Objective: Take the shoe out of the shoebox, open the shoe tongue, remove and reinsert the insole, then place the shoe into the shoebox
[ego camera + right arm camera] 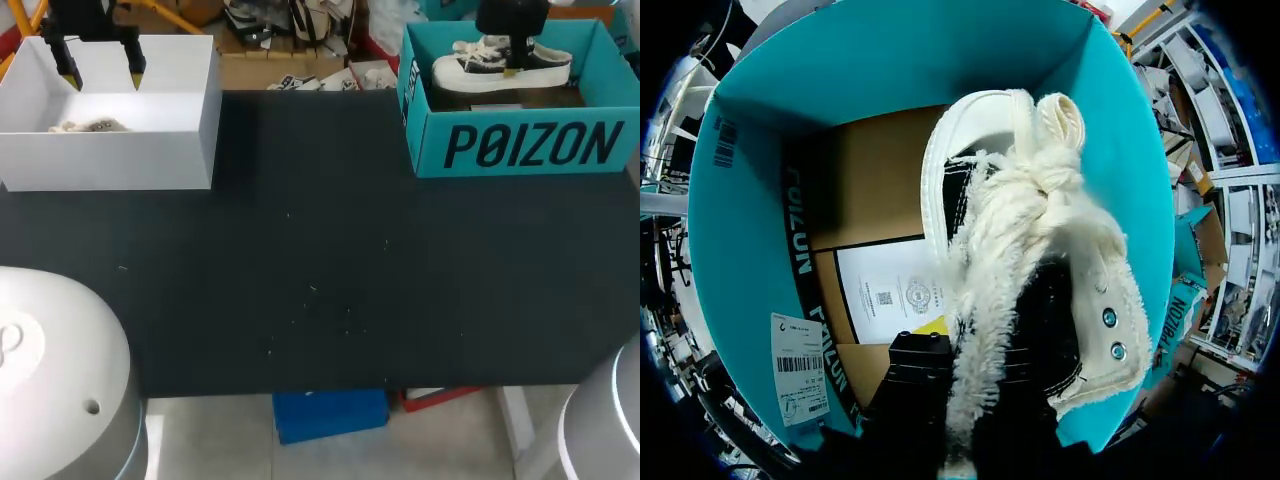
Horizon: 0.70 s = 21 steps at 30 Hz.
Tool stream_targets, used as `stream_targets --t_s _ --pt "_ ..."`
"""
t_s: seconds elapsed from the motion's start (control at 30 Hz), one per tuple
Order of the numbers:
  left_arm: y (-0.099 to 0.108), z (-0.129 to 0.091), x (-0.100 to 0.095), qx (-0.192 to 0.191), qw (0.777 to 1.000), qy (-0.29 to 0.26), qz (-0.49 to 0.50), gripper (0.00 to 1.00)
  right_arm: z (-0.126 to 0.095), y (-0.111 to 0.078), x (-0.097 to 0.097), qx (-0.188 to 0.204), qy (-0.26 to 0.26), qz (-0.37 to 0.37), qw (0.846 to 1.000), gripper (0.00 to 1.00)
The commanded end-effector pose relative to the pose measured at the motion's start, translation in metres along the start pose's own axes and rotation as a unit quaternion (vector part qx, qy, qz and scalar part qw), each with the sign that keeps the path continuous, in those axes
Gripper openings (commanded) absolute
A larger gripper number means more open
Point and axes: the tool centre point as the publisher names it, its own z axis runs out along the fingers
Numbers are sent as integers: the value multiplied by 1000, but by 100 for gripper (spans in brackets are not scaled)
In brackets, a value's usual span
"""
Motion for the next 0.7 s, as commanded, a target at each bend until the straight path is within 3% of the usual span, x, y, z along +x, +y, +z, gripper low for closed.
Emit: stream_targets --t_s 0.03,0.27,0.43,0.7 --pt "0 0 0 -1 1000 -1 0 100 -62 5 31 16 -33 6 999 0" --pt "0 0 0 -1 1000 -1 0 100 -111 15 44 41 -59 12 997 0" --pt "0 0 0 -1 1000 -1 0 100 -146 11 58 58 -78 13 995 0" --pt "0 0 0 -1 1000 -1 0 100 -188 13 97 68 -114 7 991 0"
